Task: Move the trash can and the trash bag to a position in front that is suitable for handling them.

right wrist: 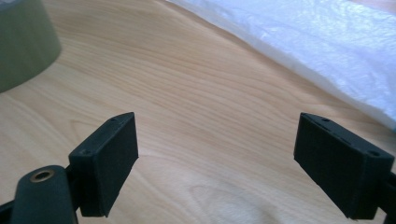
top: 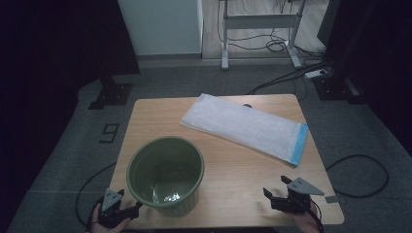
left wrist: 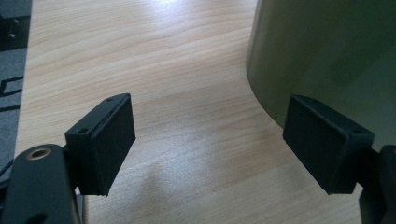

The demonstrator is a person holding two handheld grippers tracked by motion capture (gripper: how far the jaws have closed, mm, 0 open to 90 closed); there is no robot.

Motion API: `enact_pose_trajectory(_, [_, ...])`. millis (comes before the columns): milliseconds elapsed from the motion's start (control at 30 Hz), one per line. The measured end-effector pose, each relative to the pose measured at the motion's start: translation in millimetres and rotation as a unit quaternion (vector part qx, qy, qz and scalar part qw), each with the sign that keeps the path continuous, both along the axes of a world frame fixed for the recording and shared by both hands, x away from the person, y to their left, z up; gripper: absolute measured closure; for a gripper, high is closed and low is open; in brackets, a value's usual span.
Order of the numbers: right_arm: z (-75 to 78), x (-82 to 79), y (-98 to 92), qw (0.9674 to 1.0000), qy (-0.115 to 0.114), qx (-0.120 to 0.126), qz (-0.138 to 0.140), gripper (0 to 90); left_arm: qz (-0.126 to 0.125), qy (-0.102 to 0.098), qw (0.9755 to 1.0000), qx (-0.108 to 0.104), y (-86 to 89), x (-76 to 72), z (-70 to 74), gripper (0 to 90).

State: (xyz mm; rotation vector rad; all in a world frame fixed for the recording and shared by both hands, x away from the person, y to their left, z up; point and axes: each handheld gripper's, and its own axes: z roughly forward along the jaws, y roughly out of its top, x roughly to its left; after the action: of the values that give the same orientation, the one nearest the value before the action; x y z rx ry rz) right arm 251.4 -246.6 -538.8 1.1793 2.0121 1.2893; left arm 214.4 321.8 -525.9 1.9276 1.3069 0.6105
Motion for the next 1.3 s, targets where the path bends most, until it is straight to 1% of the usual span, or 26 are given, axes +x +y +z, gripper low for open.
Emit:
enact_pose_trajectory(133, [-2.0, 1.3, -2.7, 1.0000, 0.002, -0.003, -0.003, 13.4, -0.012, -0.005, 0.9999, -0.004, 0.5, -3.0, 2.3, 14.4])
enact_pose_trajectory(200, [-1.8, -0.3, -5.2, 1.0000, 0.000, -0.004, -0.004, 13.5, -0.020, -0.016, 0.9997, -0.001, -0.3, -6.4, 4.9, 14.0])
enact_pose_trajectory(267, [-1.8, -0.9, -6.4, 1.0000, -0.001, -0.005, -0.002, 13.5, -0.020, -0.019, 0.9996, 0.002, -0.4, -6.8, 5.8, 14.2])
enact_pose_trajectory(400, [-3.6, 0.4, -8.1, 0.9999, 0.003, -0.010, -0.001, 13.5, -0.028, -0.029, 0.9992, -0.005, 0.6, -9.5, 9.3, 14.3])
enact_pose_trajectory(433, [-3.8, 1.8, -9.9, 1.0000, 0.004, -0.008, -0.004, 13.5, -0.035, -0.034, 0.9988, -0.006, 1.2, -11.5, 11.6, 14.3])
enact_pose_trajectory(533, [-3.7, 3.2, -12.0, 0.9999, 0.004, -0.005, -0.009, 13.5, -0.041, -0.040, 0.9983, -0.009, 2.4, -13.4, 14.2, 14.3])
enact_pose_trajectory(567, [-4.0, 3.4, -12.6, 0.9999, 0.004, -0.005, -0.010, 13.6, -0.049, -0.045, 0.9977, -0.015, 4.1, -15.8, 17.2, 14.3])
enact_pose_trajectory(667, [-4.1, 3.0, -13.6, 0.9999, 0.005, -0.006, -0.013, 13.5, -0.060, -0.050, 0.9968, -0.013, 5.0, -19.7, 20.5, 14.5])
enact_pose_trajectory(700, [-3.8, 2.0, -14.5, 0.9998, 0.004, -0.007, -0.017, 13.5, -0.083, -0.055, 0.9949, -0.014, 5.4, -24.6, 25.6, 14.5])
enact_pose_trajectory(733, [-3.8, 2.0, -14.5, 0.9998, 0.004, -0.007, -0.017, 13.5, -0.083, -0.055, 0.9949, -0.014, 5.4, -24.6, 25.6, 14.5])
enact_pose_trajectory(767, [-3.7, 1.6, -15.1, 0.9998, 0.002, -0.006, -0.018, 13.6, -0.095, -0.060, 0.9935, -0.020, 5.2, -26.8, 28.7, 14.6])
enact_pose_trajectory(800, [-3.9, 1.9, -15.3, 0.9998, 0.002, -0.006, -0.019, 13.6, -0.118, -0.071, 0.9900, -0.031, 3.5, -29.1, 34.8, 15.0])
enact_pose_trajectory(833, [-4.2, 2.6, -15.4, 0.9998, 0.003, -0.007, -0.018, 13.6, -0.130, -0.075, 0.9879, -0.038, 1.4, -29.1, 37.3, 15.3])
enact_pose_trajectory(867, [-4.2, 2.6, -15.4, 0.9998, 0.003, -0.007, -0.018, 13.6, -0.130, -0.075, 0.9879, -0.038, 1.4, -29.1, 37.3, 15.5])
enact_pose_trajectory(900, [-4.4, 3.0, -15.3, 0.9998, 0.003, -0.007, -0.018, 13.6, -0.142, -0.077, 0.9860, -0.040, -1.6, -28.4, 39.4, 15.5])
enact_pose_trajectory(933, [-4.6, 3.2, -15.2, 0.9998, 0.003, -0.007, -0.017, 13.6, -0.155, -0.076, 0.9843, -0.037, -5.4, -26.9, 41.4, 16.2])
enact_pose_trajectory(967, [-4.6, 2.9, -14.9, 0.9999, 0.001, -0.004, -0.010, 13.6, -0.176, -0.073, 0.9816, -0.019, -12.4, -22.8, 45.2, 16.6])
enact_pose_trajectory(1000, [-4.5, 2.7, -14.5, 1.0000, 0.001, -0.003, -0.007, 13.6, -0.183, -0.072, 0.9803, -0.017, -15.0, -20.7, 46.6, 16.4])
enact_pose_trajectory(1033, [-4.6, 2.6, -13.9, 1.0000, 0.000, -0.003, -0.005, 13.6, -0.183, -0.072, 0.9803, -0.017, -15.0, -20.7, 46.6, 15.1])
enact_pose_trajectory(1067, [-4.6, 2.6, -13.3, 1.0000, 0.001, -0.004, -0.003, 13.6, -0.193, -0.071, 0.9785, -0.016, -19.0, -17.4, 47.5, 15.1])
enact_pose_trajectory(1100, [-4.6, 2.6, -13.3, 1.0000, 0.001, -0.004, -0.003, 13.6, -0.193, -0.071, 0.9785, -0.016, -19.0, -17.4, 47.5, 15.2])
enact_pose_trajectory(1133, [-4.6, 2.8, -12.7, 1.0000, 0.001, -0.006, -0.002, 13.6, -0.196, -0.071, 0.9778, -0.019, -21.0, -15.9, 47.3, 15.2])
enact_pose_trajectory(1167, [-4.4, 3.0, -12.5, 1.0000, 0.000, -0.006, -0.002, 13.6, -0.203, -0.071, 0.9765, -0.021, -23.0, -14.7, 47.3, 15.2])
enact_pose_trajectory(1233, [-3.9, 4.2, -12.5, 1.0000, -0.002, 0.000, -0.004, 13.7, -0.221, -0.069, 0.9726, -0.020, -28.9, -11.2, 49.7, 14.4])
enact_pose_trajectory(1267, [-3.9, 4.2, -12.5, 1.0000, -0.002, 0.000, -0.004, 13.7, -0.221, -0.069, 0.9726, -0.020, -28.9, -11.2, 49.7, 14.4])
enact_pose_trajectory(1300, [-4.0, 5.0, -12.2, 1.0000, -0.001, 0.002, -0.004, 13.7, -0.227, -0.070, 0.9711, -0.023, -30.6, -10.2, 51.0, 14.4])
